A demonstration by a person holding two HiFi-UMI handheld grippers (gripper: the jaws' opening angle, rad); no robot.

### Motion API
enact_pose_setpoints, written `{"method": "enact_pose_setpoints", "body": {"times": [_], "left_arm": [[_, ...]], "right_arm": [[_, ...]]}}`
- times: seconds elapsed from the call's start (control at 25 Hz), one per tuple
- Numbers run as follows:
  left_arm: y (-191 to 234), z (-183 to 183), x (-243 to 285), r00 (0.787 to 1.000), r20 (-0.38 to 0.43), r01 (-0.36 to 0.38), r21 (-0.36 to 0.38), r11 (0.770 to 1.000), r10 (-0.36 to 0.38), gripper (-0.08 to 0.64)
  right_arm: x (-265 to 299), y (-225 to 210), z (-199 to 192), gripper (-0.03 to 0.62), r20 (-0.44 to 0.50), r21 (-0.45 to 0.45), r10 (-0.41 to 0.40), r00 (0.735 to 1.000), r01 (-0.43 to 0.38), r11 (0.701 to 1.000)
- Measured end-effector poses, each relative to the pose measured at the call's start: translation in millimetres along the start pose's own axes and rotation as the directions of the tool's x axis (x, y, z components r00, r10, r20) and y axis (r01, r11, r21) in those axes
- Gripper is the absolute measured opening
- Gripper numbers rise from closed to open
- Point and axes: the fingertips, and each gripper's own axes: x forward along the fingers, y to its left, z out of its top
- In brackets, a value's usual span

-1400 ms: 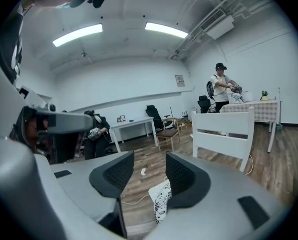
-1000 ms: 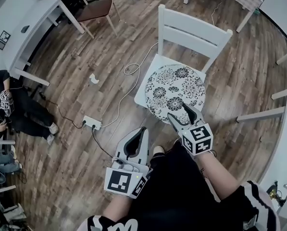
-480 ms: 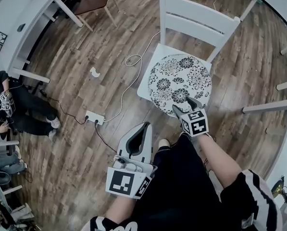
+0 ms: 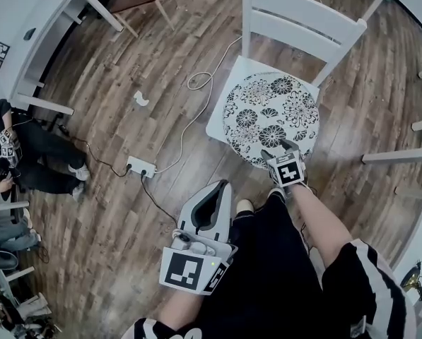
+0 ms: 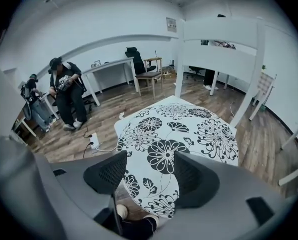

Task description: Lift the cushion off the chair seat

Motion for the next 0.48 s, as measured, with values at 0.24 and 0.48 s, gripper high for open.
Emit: {"method": "enact_pose_setpoints", "body": {"times": [0.24, 0.48], "left_arm": [[3, -11, -2, 1.000, -0.010, -0.007, -0.020, 1.000, 0.007, 0.002], [9, -20, -3, 0.999, -0.017, -0.028, -0.040, 0.999, 0.027, 0.002]], "right_arm": [[20, -4, -17, 0.279, -0.056, -0.032, -0.016, 0.998, 0.015, 0.999], [35, -11, -25, 0.279, -0.089, -0.022, -0.022, 0.996, 0.020, 1.000]]}}
